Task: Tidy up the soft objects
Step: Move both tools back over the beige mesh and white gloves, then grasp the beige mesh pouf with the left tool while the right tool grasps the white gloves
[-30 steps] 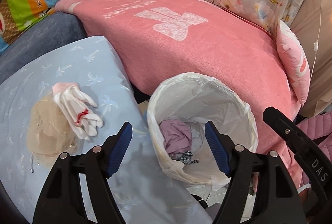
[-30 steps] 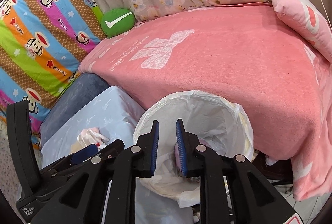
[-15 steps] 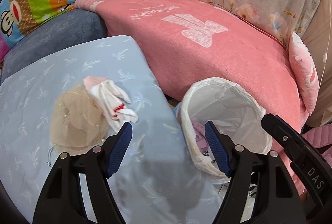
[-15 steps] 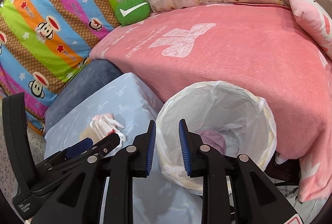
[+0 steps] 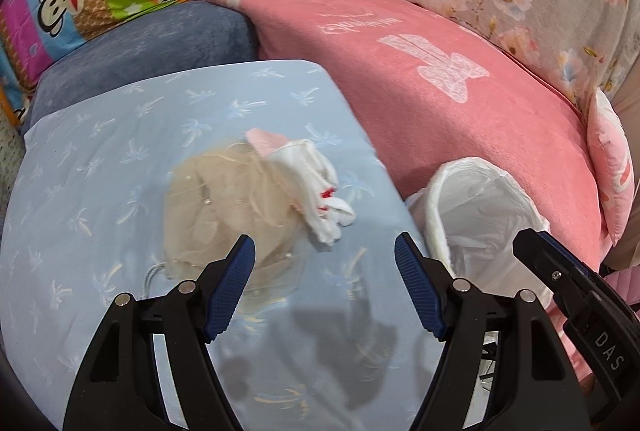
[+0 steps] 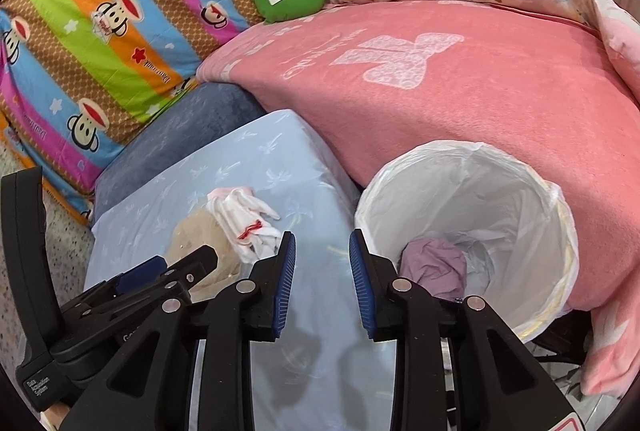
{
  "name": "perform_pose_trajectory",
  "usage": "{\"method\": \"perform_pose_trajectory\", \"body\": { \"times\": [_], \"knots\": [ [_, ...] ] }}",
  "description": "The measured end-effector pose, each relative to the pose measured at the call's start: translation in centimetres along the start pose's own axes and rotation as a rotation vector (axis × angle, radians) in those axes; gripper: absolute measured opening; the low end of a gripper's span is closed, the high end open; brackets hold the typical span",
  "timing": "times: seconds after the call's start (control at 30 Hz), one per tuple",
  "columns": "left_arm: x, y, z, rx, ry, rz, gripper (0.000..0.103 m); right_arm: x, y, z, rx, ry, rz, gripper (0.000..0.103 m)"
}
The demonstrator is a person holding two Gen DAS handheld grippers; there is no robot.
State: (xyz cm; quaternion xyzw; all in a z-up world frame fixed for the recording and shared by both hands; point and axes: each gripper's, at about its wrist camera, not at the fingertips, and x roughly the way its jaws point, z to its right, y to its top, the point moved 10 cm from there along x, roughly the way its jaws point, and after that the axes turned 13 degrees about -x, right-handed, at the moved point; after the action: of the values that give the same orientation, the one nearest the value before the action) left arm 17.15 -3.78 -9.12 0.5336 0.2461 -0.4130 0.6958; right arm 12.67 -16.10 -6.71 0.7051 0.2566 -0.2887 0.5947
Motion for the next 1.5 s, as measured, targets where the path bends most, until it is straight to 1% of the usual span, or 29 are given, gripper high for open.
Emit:
{"method": "perform_pose_trajectory", "body": {
  "times": [0.23, 0.3, 0.33, 0.5, 0.63, 0.87, 1.07, 1.1, 1.17, 1.23, 1.3, 1.43, 1.5],
  "knots": [
    [0.3, 0.3, -4.4, -0.063, 0.053, -0.004, 0.069, 1.8, 0.0, -3.2, -0.053, 0.016, -0.028, 0.041],
    [0.5, 0.4, -5.7, -0.082, 0.072, -0.009, 0.073, 2.4, -0.1, -4.1, -0.066, 0.020, -0.036, 0.044],
    [0.6, 0.4, -6.4, -0.093, 0.080, -0.010, 0.075, 2.7, -0.1, -4.5, -0.072, 0.024, -0.041, 0.045],
    [1.2, 0.6, -9.0, -0.134, 0.103, -0.023, 0.077, 4.8, 0.2, -6.9, -0.103, 0.060, -0.066, 0.047],
    [1.7, 0.8, -10.4, -0.158, 0.105, -0.037, 0.077, 6.4, 0.8, -8.3, -0.124, 0.080, -0.074, 0.048],
    [2.3, 1.1, -12.0, -0.192, 0.099, -0.047, 0.077, 9.5, 1.9, -9.6, -0.109, 0.102, -0.092, 0.048],
    [3.0, 1.0, -11.9, -0.211, 0.060, -0.075, 0.077, 12.0, 2.4, -10.2, -0.100, 0.107, -0.108, 0.048],
    [3.1, 1.0, -11.8, -0.211, 0.054, -0.077, 0.077, 12.4, 2.3, -10.2, -0.102, 0.101, -0.113, 0.047],
    [3.2, 1.0, -11.6, -0.206, 0.048, -0.079, 0.077, 13.1, 2.1, -10.1, -0.102, 0.102, -0.125, 0.039],
    [3.4, 0.8, -11.4, -0.207, 0.035, -0.085, 0.077, 13.8, 1.5, -10.0, -0.097, 0.107, -0.150, 0.017],
    [3.6, 0.7, -11.2, -0.205, 0.027, -0.093, 0.077, 14.2, 0.9, -9.8, -0.092, 0.111, -0.167, 0.007],
    [4.2, 0.4, -10.5, -0.193, 0.015, -0.104, 0.077, 13.7, 0.0, -9.3, -0.076, 0.110, -0.165, 0.006],
    [4.5, 0.4, -10.1, -0.183, 0.020, -0.104, 0.076, 13.1, -0.4, -9.3, -0.081, 0.106, -0.159, 0.006]
  ]
}}
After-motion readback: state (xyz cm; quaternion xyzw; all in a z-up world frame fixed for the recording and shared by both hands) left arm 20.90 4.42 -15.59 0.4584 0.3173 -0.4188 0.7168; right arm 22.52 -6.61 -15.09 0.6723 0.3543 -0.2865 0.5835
